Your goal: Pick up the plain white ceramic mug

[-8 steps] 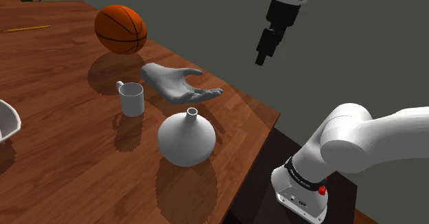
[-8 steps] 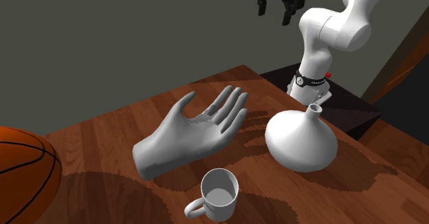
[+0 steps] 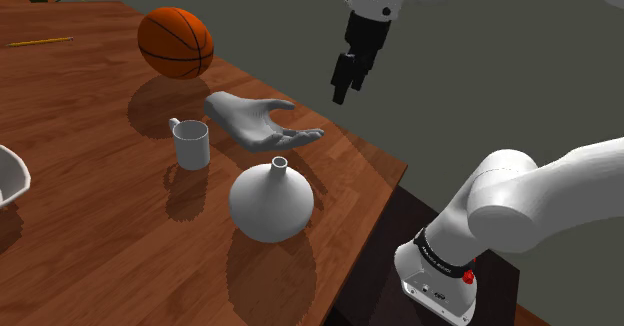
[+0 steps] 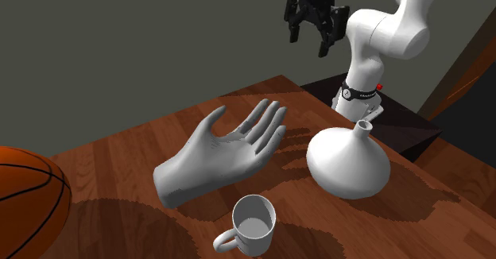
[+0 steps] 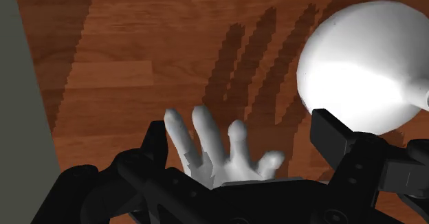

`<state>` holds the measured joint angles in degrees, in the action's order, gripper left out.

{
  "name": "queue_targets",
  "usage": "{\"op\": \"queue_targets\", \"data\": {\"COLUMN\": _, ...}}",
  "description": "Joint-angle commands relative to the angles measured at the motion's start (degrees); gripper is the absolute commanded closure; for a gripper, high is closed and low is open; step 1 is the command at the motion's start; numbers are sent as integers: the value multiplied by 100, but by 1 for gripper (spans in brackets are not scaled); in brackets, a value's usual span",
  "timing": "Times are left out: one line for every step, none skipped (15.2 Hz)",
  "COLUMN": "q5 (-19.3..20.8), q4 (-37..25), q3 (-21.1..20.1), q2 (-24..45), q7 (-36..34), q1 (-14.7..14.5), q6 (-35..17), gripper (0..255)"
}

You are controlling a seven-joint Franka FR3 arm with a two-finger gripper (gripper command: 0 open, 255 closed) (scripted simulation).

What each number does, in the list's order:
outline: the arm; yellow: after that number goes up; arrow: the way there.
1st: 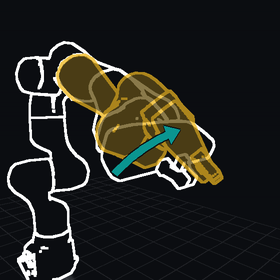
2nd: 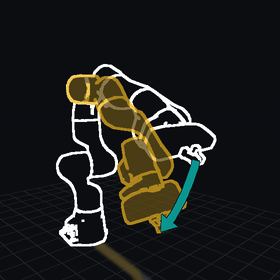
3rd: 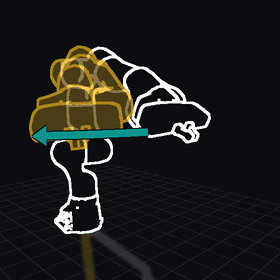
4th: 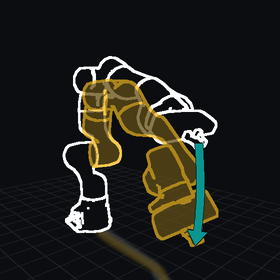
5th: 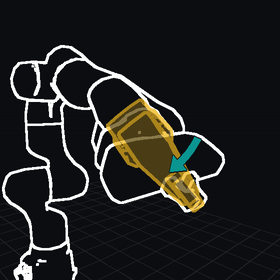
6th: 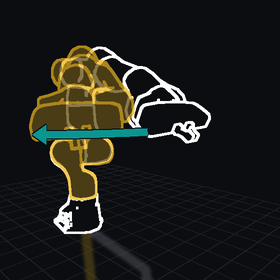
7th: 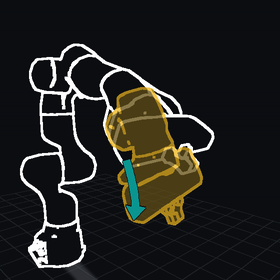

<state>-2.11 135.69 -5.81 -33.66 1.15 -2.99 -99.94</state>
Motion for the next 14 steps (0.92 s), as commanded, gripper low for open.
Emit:
{"op": "queue_targets", "data": {"q5": -58, "q4": -71, "q3": -123, "q2": 289, "q7": -107, "q1": -56, "q6": -259, "gripper": 0}}
{"op": "queue_targets", "data": {"q5": -79, "q4": -126, "q3": -189, "q2": 465, "q7": -164, "q1": -80, "q6": -397, "gripper": 0}}
{"op": "queue_targets", "data": {"q5": -96, "q4": -187, "q3": -255, "q2": 645, "q7": -221, "q1": -103, "q6": -530, "gripper": 0}}
{"op": "queue_targets", "data": {"q5": -107, "q4": -256, "q3": -319, "q2": 827, "q7": -280, "q1": -125, "q6": -660, "gripper": 0}}
{"op": "queue_targets", "data": {"q5": -113, "q4": -331, "q3": -383, "q2": 1013, "q7": -339, "q1": -146, "q6": -785, "gripper": 0}}
{"op": "queue_targets", "data": {"q5": -114, "q4": -414, "q3": -446, "q2": 1201, "q7": -400, "q1": -167, "q6": -906, "gripper": 0}}
{"op": "queue_targets", "data": {"q5": -109, "q4": -504, "q3": -507, "q2": 1391, "q7": -462, "q1": -188, "q6": -1022, "gripper": 0}}
{"op": "queue_targets", "data": {"q5": -98, "q4": -600, "q3": -567, "q2": 1584, "q7": -526, "q1": -207, "q6": -1133, "gripper": 0}}
{"op": "queue_targets", "data": {"q5": -80, "q4": -703, "q3": -626, "q2": 1778, "q7": -591, "q1": -227, "q6": -1239, "gripper": 0}}
{"op": "queue_targets", "data": {"q5": -57, "q4": -813, "q3": -685, "q2": 1975, "q7": -657, "q1": -245, "q6": -1339, "gripper": 0}}
{"op": "queue_targets", "data": {"q5": -28, "q4": -930, "q3": -741, "q2": 2174, "q7": -725, "q1": -264, "q6": -1433, "gripper": 0}}
{"op": "queue_targets", "data": {"q5": 8, "q4": -1054, "q3": -794, "q2": 2374, "q7": -795, "q1": -285, "q6": -1522, "gripper": 0}}
{"op": "queue_targets", "data": {"q5": 49, "q4": -1184, "q3": -846, "q2": 2576, "q7": -866, "q1": -306, "q6": -1605, "gripper": 0}}
{"op": "queue_targets", "data": {"q5": 97, "q4": -1321, "q3": -894, "q2": 2780, "q7": -939, "q1": -330, "q6": -1681, "gripper": 0}}
